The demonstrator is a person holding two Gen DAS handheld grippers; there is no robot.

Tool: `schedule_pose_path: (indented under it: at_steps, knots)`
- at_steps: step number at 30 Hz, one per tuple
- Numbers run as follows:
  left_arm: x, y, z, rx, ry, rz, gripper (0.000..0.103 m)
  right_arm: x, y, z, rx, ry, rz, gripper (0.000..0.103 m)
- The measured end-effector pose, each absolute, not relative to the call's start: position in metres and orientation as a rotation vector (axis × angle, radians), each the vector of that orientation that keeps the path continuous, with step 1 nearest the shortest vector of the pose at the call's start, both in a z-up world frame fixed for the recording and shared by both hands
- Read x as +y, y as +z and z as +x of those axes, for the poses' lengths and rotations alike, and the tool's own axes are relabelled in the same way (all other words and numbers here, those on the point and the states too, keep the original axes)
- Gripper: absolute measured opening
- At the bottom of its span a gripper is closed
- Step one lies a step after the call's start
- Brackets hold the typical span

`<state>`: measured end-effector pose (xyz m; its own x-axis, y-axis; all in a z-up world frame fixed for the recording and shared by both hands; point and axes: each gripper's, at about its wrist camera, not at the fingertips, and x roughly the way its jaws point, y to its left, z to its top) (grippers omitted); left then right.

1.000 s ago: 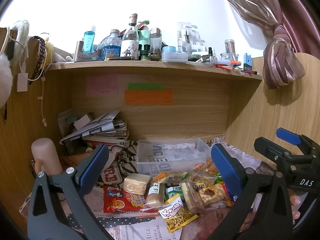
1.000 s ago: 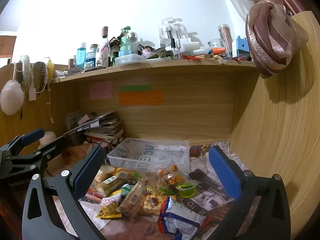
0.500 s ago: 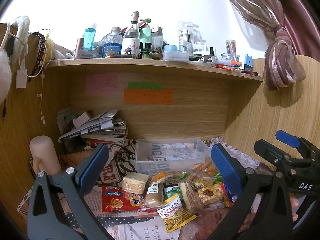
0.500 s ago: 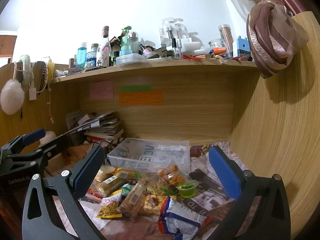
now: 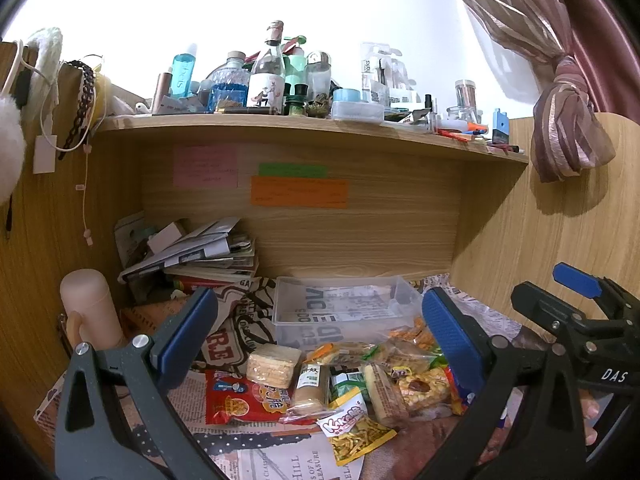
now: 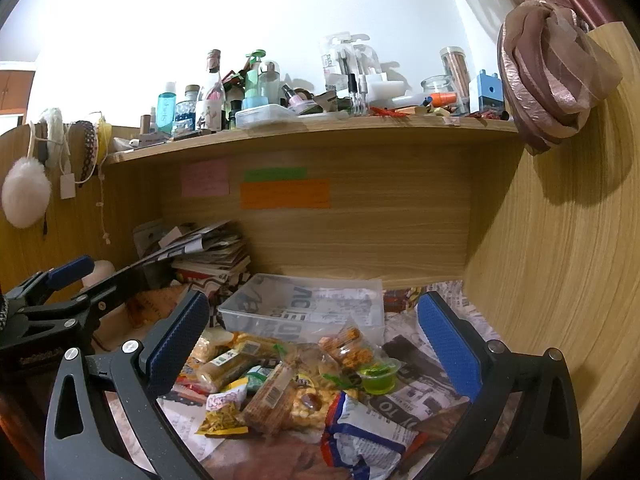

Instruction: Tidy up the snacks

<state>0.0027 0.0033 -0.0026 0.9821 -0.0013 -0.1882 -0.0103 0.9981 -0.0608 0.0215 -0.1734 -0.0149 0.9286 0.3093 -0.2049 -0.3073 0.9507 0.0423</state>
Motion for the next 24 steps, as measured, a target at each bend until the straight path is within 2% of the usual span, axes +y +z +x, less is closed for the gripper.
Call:
schedule_pose_path:
  at_steps: [24]
  knots:
    - [0.0035,0.0018,-0.0029,0.178,0.013,-0.058,0.103,-0.1728,-0.0134,0.0194,0.209,0.314,0.01,0.103]
